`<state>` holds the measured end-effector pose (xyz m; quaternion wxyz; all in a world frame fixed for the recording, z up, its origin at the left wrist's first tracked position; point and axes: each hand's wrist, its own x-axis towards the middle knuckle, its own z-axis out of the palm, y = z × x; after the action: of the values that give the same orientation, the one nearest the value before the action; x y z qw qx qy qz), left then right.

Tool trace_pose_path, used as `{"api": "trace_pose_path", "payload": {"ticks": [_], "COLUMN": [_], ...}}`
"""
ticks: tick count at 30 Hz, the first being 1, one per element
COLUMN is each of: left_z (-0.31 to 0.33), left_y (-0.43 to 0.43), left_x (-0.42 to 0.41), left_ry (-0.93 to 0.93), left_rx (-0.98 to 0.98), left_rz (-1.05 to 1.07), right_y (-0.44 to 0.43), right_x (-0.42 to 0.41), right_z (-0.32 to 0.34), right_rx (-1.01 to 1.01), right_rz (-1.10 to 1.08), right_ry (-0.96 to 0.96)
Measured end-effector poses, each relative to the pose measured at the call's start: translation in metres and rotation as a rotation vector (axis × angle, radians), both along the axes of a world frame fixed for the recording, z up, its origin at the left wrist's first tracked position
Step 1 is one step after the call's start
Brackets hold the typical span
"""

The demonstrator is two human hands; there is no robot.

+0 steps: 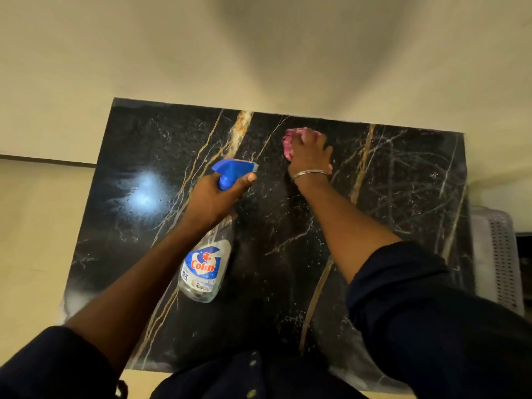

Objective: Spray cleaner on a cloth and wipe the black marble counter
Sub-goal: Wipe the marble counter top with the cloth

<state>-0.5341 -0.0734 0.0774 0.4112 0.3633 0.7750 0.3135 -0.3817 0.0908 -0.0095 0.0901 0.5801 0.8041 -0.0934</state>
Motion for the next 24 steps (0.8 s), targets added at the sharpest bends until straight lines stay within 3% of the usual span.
{"api": "trace_pose_path", "payload": {"ticks": [5,11,16,24], "left_z": [-0.002,-0.012,-0.017,-0.014], "left_y": [0.015,0.029,0.031,0.033], "left_x": [-0.005,-0.010,-0.010,-0.003], "left_ry": [-0.017,-0.058,-0.092,-0.113], "left_rx": [-0.022,-0.016,-0.018,0.006], "left_rz": [-0.029,-0.069,-0.032,-0.075], "right_y": [0.007,0.035,0.035,-0.006], "right_x": [0.030,0.112,0.094,0.046], "right_z": [-0.007,-0.007,-0.001,-0.001], "right_rx": [0.035,0.051,0.012,-0.004], "right_rz": [0.140,-0.277,-0.513,-0.079], "right_ry": [-0.025,-0.114,-0.112,-0.086]}}
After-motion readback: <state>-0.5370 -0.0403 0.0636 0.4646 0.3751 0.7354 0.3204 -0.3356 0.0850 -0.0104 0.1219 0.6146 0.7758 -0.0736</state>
